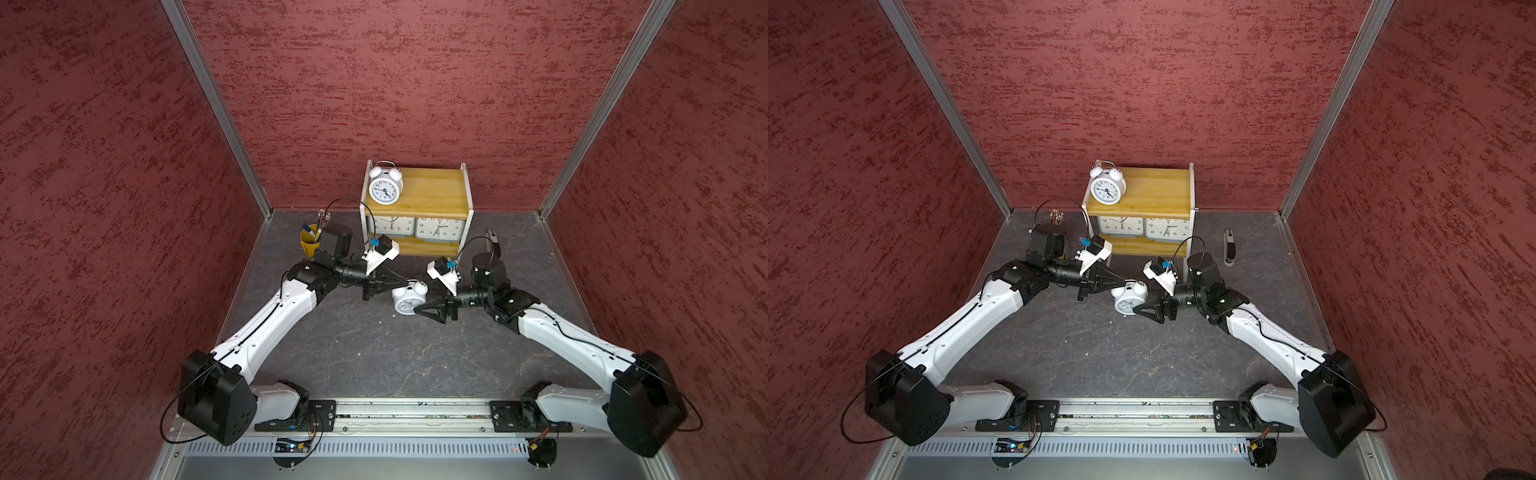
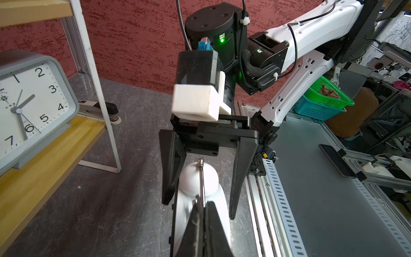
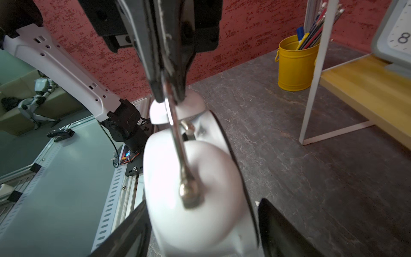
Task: Place the alarm clocks on the shelf by style
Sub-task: Pick up the alarm from the center of the board, then place the alarm on the shelf.
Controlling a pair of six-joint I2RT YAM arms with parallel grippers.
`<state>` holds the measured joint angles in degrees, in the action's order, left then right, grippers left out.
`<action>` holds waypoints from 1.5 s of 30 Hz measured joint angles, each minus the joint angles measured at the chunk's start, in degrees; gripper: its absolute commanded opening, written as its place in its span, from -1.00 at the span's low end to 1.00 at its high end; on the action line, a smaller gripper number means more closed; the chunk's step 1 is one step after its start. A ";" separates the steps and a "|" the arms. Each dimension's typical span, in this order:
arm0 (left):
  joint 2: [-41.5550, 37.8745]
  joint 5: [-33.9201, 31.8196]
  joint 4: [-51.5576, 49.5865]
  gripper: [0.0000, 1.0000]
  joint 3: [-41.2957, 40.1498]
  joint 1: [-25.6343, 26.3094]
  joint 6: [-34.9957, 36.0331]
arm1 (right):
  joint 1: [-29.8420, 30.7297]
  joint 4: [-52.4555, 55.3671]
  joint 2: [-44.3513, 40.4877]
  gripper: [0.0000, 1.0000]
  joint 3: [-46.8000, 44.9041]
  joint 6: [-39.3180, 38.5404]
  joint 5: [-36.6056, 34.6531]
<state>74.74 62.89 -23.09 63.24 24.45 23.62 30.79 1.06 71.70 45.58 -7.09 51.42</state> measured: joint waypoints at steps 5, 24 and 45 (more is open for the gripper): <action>0.09 -0.59 0.09 -1.00 0.11 -0.02 -0.33 | -0.09 0.37 -0.04 -0.24 0.00 -0.39 0.85; -8.79 -22.40 13.07 0.53 -4.42 -2.64 -7.96 | -0.76 5.46 -5.46 -0.50 5.44 0.63 -6.51; -10.80 -36.87 18.10 0.42 -7.96 -14.71 -16.06 | -12.39 14.95 2.25 -0.52 37.33 1.33 -11.34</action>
<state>63.94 26.02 -4.99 55.29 9.74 7.55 18.39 16.01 73.95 82.91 -5.76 40.07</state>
